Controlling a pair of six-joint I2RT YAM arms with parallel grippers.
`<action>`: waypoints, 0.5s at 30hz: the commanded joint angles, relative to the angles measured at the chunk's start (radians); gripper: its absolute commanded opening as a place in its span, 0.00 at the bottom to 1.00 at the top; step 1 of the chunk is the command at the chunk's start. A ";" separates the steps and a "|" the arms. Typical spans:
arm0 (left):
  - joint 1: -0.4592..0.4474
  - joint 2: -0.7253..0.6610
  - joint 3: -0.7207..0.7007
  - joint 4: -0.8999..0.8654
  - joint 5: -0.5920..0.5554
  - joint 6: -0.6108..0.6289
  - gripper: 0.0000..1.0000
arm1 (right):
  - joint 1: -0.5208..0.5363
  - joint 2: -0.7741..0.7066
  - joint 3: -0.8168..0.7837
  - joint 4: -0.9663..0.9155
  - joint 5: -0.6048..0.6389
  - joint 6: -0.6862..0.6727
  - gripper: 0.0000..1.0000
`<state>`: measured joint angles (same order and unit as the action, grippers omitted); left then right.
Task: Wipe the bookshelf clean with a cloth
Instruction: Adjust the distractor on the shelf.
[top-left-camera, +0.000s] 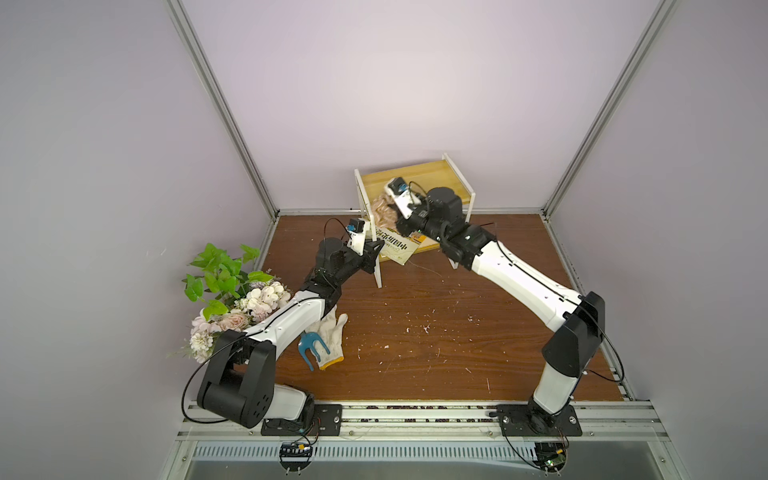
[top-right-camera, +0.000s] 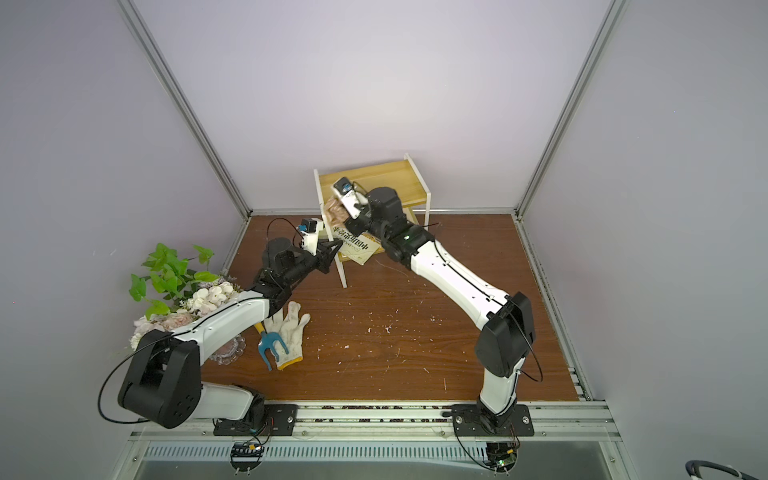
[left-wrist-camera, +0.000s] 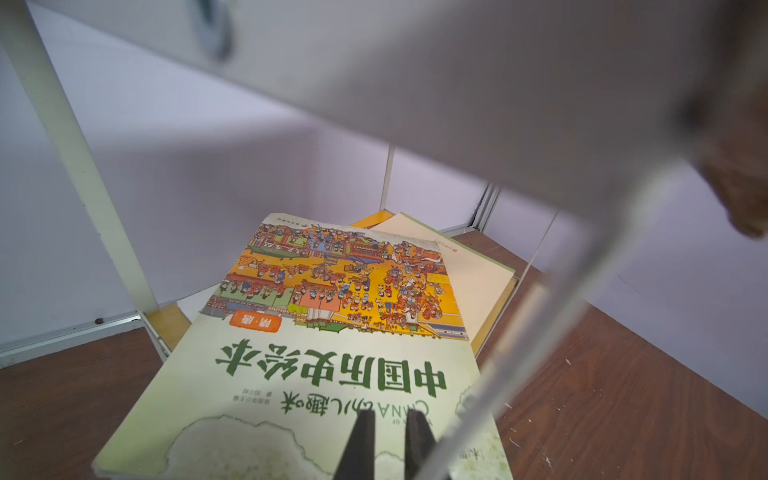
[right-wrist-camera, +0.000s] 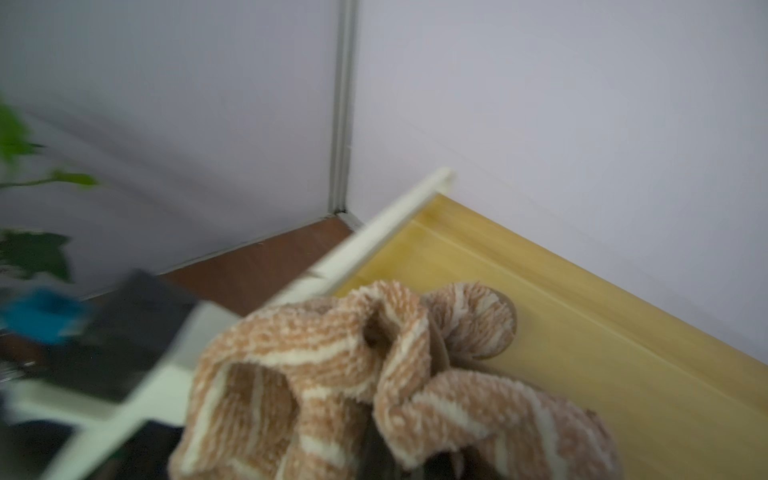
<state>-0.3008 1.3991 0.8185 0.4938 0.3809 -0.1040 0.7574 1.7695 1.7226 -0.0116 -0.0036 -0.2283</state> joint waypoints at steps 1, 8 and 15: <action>0.016 -0.029 -0.015 -0.070 -0.007 -0.047 0.04 | -0.085 -0.143 -0.139 0.087 0.143 0.015 0.00; 0.017 -0.072 -0.043 -0.071 -0.022 -0.092 0.35 | -0.241 -0.370 -0.412 0.062 0.032 0.088 0.00; 0.016 -0.309 -0.204 0.042 -0.010 -0.202 0.65 | -0.240 -0.560 -0.664 0.326 -0.473 0.280 0.00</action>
<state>-0.2947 1.1683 0.6544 0.4660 0.3553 -0.2451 0.5125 1.2594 1.1042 0.1677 -0.2527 -0.0563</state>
